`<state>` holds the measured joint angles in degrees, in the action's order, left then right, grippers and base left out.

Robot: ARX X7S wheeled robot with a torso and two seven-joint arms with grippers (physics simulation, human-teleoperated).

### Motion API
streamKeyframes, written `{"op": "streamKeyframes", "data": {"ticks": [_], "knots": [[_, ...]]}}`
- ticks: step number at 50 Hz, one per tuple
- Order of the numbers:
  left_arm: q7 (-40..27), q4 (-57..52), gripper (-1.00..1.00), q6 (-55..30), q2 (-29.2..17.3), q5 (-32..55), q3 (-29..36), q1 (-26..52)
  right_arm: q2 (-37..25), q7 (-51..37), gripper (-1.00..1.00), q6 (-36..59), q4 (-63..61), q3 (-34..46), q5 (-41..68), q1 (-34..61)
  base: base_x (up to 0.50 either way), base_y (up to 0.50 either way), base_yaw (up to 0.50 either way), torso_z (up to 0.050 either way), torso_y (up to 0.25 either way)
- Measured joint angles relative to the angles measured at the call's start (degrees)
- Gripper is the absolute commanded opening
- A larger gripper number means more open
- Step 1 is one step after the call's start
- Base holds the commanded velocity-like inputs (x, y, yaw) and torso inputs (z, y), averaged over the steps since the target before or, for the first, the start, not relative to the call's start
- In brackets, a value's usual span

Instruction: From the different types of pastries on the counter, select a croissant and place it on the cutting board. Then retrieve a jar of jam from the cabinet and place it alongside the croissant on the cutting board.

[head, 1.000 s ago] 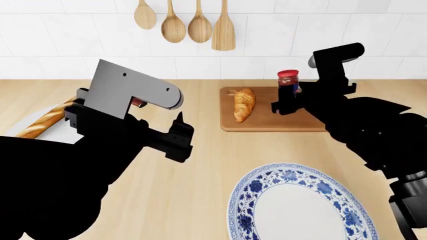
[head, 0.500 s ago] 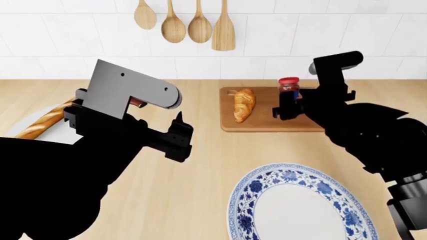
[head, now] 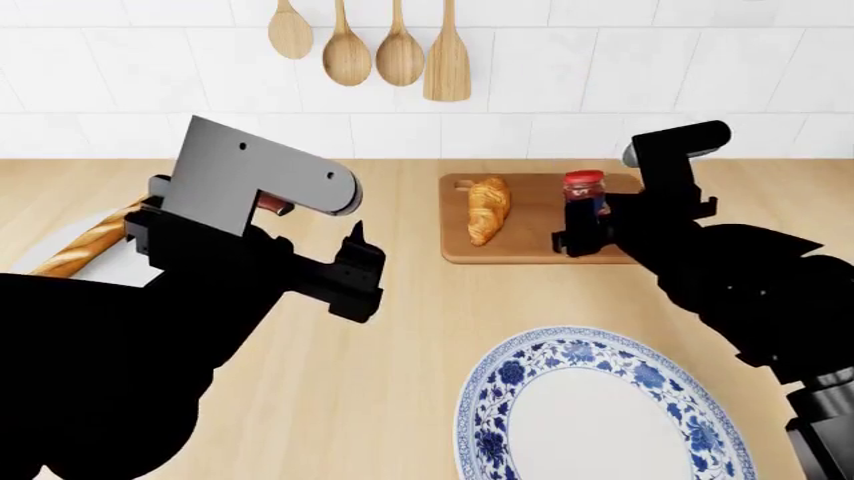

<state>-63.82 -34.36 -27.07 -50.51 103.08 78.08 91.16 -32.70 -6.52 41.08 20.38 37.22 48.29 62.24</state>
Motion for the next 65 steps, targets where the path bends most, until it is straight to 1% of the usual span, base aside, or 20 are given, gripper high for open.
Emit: {"op": "streamKeyframes", "data": {"ticks": [40, 41, 65], "knots": [[-0.31, -0.26, 1.00, -0.26, -0.11, 0.07, -0.42, -0.26, -1.78, 0.00, -1.00, -2.37, -2.64, -0.15, -0.48, -3.20, 0.00, 0.00, 0.00, 0.000, 0.000], [-0.33, -0.28, 1.00, -0.27, -0.13, 0.09, -0.44, -0.25, -1.91, -0.04, 1.00, -2.35, -2.83, -0.18, -0.42, -3.30, 0.00, 0.00, 0.00, 0.000, 0.000], [-0.48, -0.40, 1.00, -0.35, -0.29, 0.13, -0.79, -0.33, -4.43, -0.57, 1.00, -1.69, -6.20, -0.88, -0.26, -4.85, 0.00, 0.00, 0.00, 0.000, 0.000]]}}
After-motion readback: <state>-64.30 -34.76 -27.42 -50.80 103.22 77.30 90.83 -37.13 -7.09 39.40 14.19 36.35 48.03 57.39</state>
